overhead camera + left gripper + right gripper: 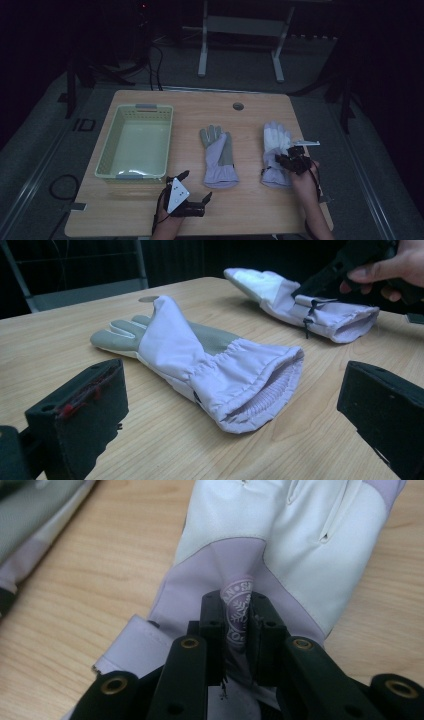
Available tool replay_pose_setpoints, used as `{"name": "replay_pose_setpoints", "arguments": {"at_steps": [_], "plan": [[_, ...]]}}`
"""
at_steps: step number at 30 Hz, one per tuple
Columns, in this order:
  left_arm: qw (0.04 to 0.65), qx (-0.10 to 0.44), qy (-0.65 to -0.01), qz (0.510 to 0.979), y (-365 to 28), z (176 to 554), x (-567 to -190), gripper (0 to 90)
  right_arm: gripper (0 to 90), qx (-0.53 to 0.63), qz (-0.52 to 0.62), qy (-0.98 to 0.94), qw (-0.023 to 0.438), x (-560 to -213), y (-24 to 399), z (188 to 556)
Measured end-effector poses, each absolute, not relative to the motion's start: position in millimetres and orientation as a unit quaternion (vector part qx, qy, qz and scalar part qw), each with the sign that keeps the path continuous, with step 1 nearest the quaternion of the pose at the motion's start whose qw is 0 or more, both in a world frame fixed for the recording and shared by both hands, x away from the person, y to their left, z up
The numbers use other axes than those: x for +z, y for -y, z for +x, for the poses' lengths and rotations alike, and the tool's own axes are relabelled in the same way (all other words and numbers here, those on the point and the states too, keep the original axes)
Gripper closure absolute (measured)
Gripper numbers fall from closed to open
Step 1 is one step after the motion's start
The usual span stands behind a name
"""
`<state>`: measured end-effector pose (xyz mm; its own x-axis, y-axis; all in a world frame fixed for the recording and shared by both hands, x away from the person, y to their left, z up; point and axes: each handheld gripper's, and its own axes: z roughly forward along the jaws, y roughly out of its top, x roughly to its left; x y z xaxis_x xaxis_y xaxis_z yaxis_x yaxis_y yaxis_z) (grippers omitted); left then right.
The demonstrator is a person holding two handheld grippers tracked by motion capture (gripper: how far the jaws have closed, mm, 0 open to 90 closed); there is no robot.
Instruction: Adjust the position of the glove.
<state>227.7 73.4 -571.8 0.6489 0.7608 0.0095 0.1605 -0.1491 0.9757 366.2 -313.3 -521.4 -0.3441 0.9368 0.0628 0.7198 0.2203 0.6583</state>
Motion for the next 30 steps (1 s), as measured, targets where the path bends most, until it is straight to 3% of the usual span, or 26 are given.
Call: {"name": "replay_pose_setpoints", "arguments": {"at_steps": [18, 30], "plan": [[0.566, 0.265, -0.325, 0.71, -73, 228, -572, 0.0, 80.7, 0.364, 0.502, -0.759, 0.199, -432, 289, 356], [0.567, 0.265, -0.324, 0.709, -73, 228, -572, 0.0, 80.5, 0.386, 0.461, -0.769, 0.218, -372, 222, 344]]}}
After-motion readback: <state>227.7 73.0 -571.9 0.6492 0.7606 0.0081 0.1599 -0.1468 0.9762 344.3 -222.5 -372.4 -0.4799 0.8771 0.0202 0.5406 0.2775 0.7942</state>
